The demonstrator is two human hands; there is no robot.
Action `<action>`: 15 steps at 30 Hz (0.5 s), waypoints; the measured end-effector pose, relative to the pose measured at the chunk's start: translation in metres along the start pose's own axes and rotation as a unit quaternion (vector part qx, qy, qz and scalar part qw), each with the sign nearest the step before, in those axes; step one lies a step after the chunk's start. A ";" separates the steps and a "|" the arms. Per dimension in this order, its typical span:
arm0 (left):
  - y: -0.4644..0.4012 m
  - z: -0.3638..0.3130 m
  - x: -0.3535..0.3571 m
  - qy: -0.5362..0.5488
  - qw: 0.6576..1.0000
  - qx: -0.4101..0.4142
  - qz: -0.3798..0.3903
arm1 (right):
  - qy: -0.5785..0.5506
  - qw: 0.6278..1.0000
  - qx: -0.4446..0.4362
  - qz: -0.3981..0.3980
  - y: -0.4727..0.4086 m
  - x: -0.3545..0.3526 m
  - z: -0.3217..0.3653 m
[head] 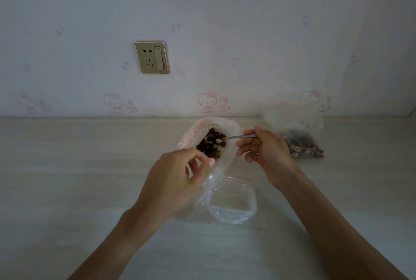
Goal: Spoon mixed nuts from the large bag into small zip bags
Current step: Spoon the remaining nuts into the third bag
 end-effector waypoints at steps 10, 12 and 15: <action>0.017 0.001 0.018 -0.007 0.992 -0.092 0.088 | 0.025 0.999 0.021 -0.012 0.004 0.000 -0.004; 0.017 0.004 0.018 0.012 0.991 -0.097 0.094 | 0.024 1.000 0.016 -0.001 0.008 -0.005 0.000; 0.021 0.005 0.018 0.034 0.990 -0.094 0.100 | 0.019 1.000 0.002 0.019 0.019 -0.016 0.010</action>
Point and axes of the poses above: each hand's wrist, its own y-axis away from the middle knuckle, its own x-axis out of the palm, z = x × y, the point moved 2 cm from there along -y, towards the middle knuckle, and after that the axes turned 4 degrees about x, right-handed, at the moved point
